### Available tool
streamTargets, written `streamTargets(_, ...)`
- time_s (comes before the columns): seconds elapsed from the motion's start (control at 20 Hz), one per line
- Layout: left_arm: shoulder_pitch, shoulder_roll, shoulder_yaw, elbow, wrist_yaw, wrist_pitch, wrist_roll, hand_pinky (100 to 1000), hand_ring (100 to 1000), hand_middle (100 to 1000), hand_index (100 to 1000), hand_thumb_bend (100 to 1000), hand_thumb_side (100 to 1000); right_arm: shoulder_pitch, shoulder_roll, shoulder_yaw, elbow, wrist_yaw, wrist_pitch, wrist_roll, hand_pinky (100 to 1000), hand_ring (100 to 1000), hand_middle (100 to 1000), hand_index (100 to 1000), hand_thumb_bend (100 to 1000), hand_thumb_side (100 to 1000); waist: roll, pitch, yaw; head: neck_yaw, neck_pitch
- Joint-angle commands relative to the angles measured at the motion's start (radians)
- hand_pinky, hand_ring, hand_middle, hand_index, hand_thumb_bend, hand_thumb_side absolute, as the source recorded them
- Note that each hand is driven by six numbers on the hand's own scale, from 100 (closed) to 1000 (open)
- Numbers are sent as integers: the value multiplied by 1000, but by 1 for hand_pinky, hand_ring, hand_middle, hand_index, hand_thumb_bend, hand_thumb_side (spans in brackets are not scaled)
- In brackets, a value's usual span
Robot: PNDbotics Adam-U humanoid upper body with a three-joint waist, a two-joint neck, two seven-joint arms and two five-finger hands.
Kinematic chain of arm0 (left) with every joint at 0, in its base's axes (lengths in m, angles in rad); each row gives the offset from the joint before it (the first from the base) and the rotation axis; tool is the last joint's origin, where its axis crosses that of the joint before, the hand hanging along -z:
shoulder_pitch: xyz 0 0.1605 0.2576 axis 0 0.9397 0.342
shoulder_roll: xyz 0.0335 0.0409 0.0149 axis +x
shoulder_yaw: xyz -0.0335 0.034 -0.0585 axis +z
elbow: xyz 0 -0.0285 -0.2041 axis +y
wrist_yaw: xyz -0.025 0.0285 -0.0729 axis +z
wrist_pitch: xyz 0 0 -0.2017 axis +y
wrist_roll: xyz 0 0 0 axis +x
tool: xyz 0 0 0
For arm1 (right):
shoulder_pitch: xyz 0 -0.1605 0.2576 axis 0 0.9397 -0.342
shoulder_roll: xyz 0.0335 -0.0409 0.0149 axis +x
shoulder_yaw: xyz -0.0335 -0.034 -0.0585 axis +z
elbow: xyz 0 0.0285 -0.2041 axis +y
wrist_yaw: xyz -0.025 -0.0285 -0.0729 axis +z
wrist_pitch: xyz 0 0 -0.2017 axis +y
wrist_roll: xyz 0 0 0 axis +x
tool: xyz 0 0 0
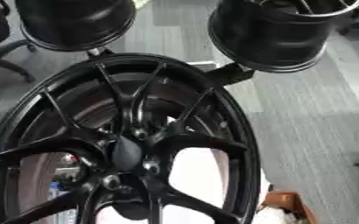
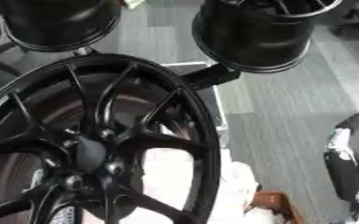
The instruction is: Pull the pin out of the wheel hub.
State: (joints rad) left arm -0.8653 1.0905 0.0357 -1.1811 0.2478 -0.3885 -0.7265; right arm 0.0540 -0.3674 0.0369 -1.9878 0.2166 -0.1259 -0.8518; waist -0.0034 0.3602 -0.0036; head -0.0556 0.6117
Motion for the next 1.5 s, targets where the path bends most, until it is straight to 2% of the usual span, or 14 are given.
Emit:
streamTargets(0.05, 24, 74, 48, 49, -63, -52, 46, 570, 450, 235, 316, 100, 289, 2, -24, -13, -12, 6, -3, -2, 853, 757, 604, 785, 100, 390, 1, -25, 2, 6, -7)
streamTargets(0.2, 65, 79, 51, 81, -158, -49, 144, 570, 454, 236, 318, 100, 279, -1, -23, -14, -12, 4, -5, -2, 853, 757, 604, 784, 100, 391, -1, -26, 2, 14, -9)
streamTargets(0.4, 122, 82, 54, 126, -203, -47, 197, 580, 468, 241, 325, 100, 269, -5, -22, -16, -12, 1, -7, -1, 853, 758, 605, 785, 100, 390, -2, -24, -1, 22, -15)
streamTargets(0.45, 136, 81, 54, 132, -208, -48, 202, 610, 496, 279, 369, 100, 265, -5, -21, -18, -12, 1, -7, -2, 854, 757, 605, 784, 100, 390, -3, -23, -2, 21, -16)
streamTargets(0.5, 146, 80, 54, 135, -210, -51, 202, 672, 561, 382, 473, 100, 257, -5, -20, -18, -12, 1, -7, -3, 853, 757, 605, 785, 100, 390, -3, -23, -3, 21, -16)
streamTargets(0.6, 171, 77, 40, 130, -216, -70, 135, 841, 769, 695, 718, 100, 245, -6, -19, -19, -12, 0, -8, -3, 853, 758, 605, 785, 100, 390, -5, -22, -4, 19, -19)
streamTargets(0.65, 179, 76, 35, 125, -218, -83, 77, 918, 864, 852, 866, 100, 429, -6, -19, -20, -12, 0, -8, -3, 853, 758, 604, 784, 100, 390, -5, -22, -4, 17, -21)
streamTargets(0.7, 182, 76, 38, 123, -222, -93, 32, 932, 882, 876, 881, 100, 439, -6, -18, -20, -12, -1, -8, -4, 853, 757, 604, 784, 100, 390, -6, -22, -4, 15, -22)
streamTargets(0.75, 183, 77, 45, 122, -232, -101, 10, 959, 910, 913, 910, 100, 591, -6, -18, -20, -12, -2, -8, -3, 853, 757, 604, 784, 100, 390, -7, -23, -3, 13, -25)
streamTargets(0.8, 183, 76, 50, 122, -248, -107, 6, 960, 912, 915, 910, 100, 613, -6, -18, -20, -12, -2, -8, -2, 853, 757, 604, 784, 100, 391, -8, -23, -4, 11, -28)
streamTargets(0.85, 184, 74, 53, 123, -264, -111, 8, 970, 923, 921, 914, 100, 734, -6, -17, -20, -12, -2, -8, -2, 853, 757, 604, 784, 100, 391, -9, -24, -4, 9, -30)
streamTargets(0.9, 184, 72, 54, 124, -276, -114, 14, 970, 923, 918, 914, 100, 739, -5, -17, -20, -12, -2, -9, -2, 853, 757, 604, 784, 100, 390, -9, -24, -4, 7, -31)
streamTargets(1.4, 181, 60, 49, 109, -312, -134, 61, 952, 920, 905, 914, 100, 570, -5, -18, -21, -12, -3, -11, -1, 853, 757, 604, 784, 100, 384, -10, -26, -4, 7, -35)
streamTargets(1.5, 179, 56, 46, 96, -308, -136, 59, 938, 907, 885, 897, 100, 507, -5, -18, -22, -12, -3, -11, -1, 853, 757, 604, 784, 100, 382, -10, -26, -4, 7, -36)
